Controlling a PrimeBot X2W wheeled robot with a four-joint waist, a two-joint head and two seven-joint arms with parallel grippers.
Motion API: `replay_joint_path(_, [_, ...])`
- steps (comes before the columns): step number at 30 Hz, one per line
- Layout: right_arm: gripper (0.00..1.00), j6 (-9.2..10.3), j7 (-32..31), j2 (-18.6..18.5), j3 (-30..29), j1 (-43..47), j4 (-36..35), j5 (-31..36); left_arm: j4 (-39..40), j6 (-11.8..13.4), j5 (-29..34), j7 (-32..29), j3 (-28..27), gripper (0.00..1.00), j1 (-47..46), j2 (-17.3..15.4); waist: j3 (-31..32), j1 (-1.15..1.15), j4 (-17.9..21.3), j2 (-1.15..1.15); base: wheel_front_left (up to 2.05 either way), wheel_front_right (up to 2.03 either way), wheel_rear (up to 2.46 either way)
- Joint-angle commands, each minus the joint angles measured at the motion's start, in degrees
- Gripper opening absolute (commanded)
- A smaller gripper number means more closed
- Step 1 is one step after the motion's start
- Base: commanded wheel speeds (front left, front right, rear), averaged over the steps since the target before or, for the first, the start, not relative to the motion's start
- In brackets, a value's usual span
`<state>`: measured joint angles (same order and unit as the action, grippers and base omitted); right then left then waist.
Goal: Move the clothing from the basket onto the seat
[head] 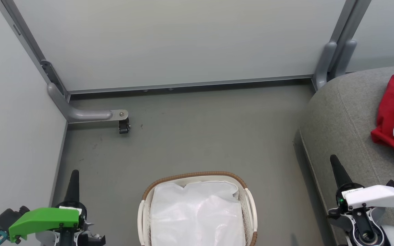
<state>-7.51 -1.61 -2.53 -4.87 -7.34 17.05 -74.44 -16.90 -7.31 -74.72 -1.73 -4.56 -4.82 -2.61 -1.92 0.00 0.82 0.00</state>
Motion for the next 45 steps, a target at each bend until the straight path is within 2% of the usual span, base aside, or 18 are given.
replay_joint_path(1, [0.0, 0.02, -0.5, -0.4, -0.3, 0.4, -0.7, -1.4, 0.7, -0.2, -1.3, -0.3, -0.3, 0.0, -1.4, -0.4, 0.1, 0.0, 0.0, 0.0, 0.0, 0.0, 0.0])
replay_joint_path(31, [0.0, 0.03, -4.0, -0.5, -1.4, 1.0, -2.6, -14.0, 2.5, -0.3, -13.9, -3.9, -1.7, 0.0, -1.8, -0.4, 1.3, 0.0, -0.6, 0.0, 0.0, 0.0, 0.0])
replay_joint_path(45, [0.0, 0.04, -5.1, -0.5, -1.8, 1.4, -3.2, -18.1, 3.0, -0.3, -17.8, -5.0, -2.1, 0.0, -1.8, -0.4, 1.7, 0.0, -0.8, 0.0, 0.0, 0.0, 0.0])
